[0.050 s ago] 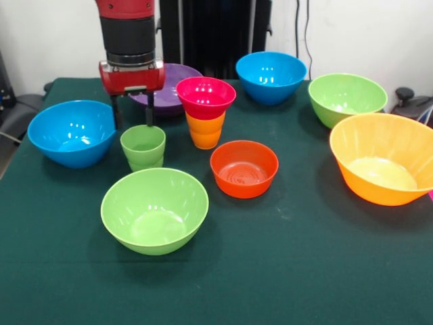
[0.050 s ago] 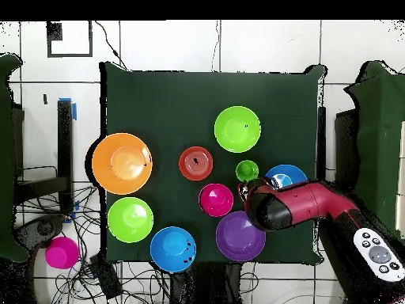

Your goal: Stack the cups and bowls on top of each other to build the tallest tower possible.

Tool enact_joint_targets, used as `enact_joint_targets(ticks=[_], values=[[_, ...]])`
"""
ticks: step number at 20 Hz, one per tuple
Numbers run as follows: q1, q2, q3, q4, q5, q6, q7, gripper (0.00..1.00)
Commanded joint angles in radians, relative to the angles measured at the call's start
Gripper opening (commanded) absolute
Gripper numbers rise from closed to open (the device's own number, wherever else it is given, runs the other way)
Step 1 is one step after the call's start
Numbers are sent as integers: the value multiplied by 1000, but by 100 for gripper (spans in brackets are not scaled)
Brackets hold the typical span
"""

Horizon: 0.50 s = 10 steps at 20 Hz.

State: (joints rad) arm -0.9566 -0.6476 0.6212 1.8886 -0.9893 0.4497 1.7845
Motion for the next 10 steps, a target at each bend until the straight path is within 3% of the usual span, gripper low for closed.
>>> enact_joint_targets(ticks=[1,10], values=[[29,45,42,-105,-47,37,-197,100],[27,35,42,-101,-41,39,-194,100]])
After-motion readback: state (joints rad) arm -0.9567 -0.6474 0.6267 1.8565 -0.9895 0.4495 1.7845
